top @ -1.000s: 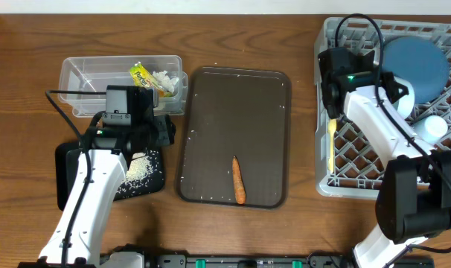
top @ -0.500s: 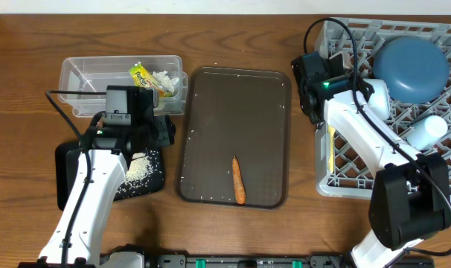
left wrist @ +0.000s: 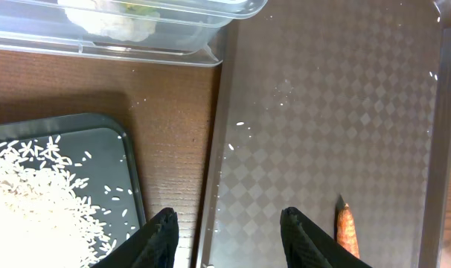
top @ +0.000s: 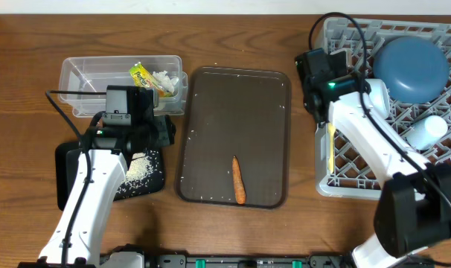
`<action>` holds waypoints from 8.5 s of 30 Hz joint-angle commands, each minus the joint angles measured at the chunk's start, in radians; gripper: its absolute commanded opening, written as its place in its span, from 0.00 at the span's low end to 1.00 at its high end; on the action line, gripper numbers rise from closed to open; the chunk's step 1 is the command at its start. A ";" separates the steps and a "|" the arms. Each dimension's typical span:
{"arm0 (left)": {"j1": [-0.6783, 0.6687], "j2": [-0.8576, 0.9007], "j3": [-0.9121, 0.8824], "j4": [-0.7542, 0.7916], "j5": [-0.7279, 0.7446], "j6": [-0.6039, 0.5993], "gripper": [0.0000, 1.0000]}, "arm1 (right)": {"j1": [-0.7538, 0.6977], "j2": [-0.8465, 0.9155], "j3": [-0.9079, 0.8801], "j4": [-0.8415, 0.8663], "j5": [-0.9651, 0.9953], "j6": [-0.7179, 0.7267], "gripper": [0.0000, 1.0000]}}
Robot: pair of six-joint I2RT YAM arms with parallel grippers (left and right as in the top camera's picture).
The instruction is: Sort waste into correct bins and load items into the dishwasher rack
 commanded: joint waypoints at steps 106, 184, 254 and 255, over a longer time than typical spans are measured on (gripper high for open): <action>-0.475 0.213 -0.001 0.014 -0.024 -0.360 0.48 | 0.004 -0.024 0.224 -0.133 -0.906 -0.020 0.76; 0.493 0.382 -0.062 0.108 -0.217 -0.460 0.06 | -0.016 -0.024 0.271 -0.189 -0.854 -0.065 0.75; 0.137 0.042 -0.004 0.042 -0.052 0.001 0.85 | -0.026 0.008 0.270 0.030 -1.020 0.006 0.99; 0.120 0.044 0.011 -0.002 -0.078 0.000 0.85 | -0.035 0.008 0.270 0.032 -1.020 0.006 0.99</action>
